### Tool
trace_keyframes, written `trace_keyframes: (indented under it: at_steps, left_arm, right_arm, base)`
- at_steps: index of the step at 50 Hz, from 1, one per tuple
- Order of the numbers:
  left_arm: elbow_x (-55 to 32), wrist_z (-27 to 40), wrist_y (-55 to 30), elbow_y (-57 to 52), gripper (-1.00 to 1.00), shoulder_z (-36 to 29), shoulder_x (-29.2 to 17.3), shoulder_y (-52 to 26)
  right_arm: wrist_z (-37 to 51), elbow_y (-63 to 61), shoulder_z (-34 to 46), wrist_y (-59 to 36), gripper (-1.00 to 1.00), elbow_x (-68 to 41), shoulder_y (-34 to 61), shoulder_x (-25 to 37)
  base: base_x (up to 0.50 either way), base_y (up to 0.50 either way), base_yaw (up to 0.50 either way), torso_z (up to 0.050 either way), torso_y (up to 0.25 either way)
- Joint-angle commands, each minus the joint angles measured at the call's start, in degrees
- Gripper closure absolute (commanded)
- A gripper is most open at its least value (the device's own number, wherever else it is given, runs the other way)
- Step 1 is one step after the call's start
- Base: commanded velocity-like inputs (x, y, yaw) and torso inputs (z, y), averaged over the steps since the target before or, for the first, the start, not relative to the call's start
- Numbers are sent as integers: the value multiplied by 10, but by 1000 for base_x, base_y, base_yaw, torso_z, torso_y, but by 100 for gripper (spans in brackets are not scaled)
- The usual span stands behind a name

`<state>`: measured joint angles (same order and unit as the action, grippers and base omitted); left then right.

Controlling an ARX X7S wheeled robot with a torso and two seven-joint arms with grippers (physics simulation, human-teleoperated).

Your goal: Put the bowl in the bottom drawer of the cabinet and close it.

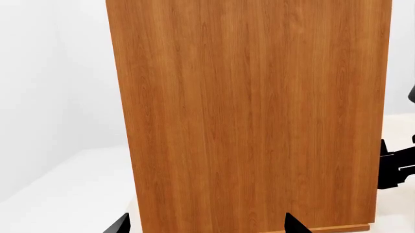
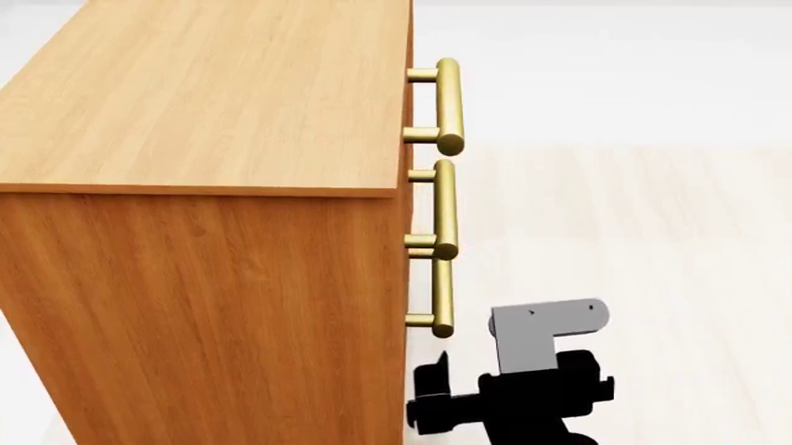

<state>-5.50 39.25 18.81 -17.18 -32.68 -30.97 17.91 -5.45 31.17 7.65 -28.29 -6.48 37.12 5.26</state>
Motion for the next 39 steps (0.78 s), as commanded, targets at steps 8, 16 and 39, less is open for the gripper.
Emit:
trace_keyframes:
  at_steps: [8, 16, 39]
  left_arm:
    - [0, 2, 4, -2, -100, 0, -2, 1]
    - [1, 4, 7, -1, -100, 1, -2, 3]
    - [2, 11, -18, -32, -100, 3, -10, 7]
  right_arm:
    - [42, -76, -10, -14, -100, -27, -40, 34]
    - [48, -101, -24, -19, -100, -33, -53, 52]
    - [89, -326, -101, -142, -100, -77, -112, 111]
  base:
    - [0, 0, 0, 0, 0]
    - [0, 0, 0, 0, 0]
    - [0, 0, 0, 0, 0]
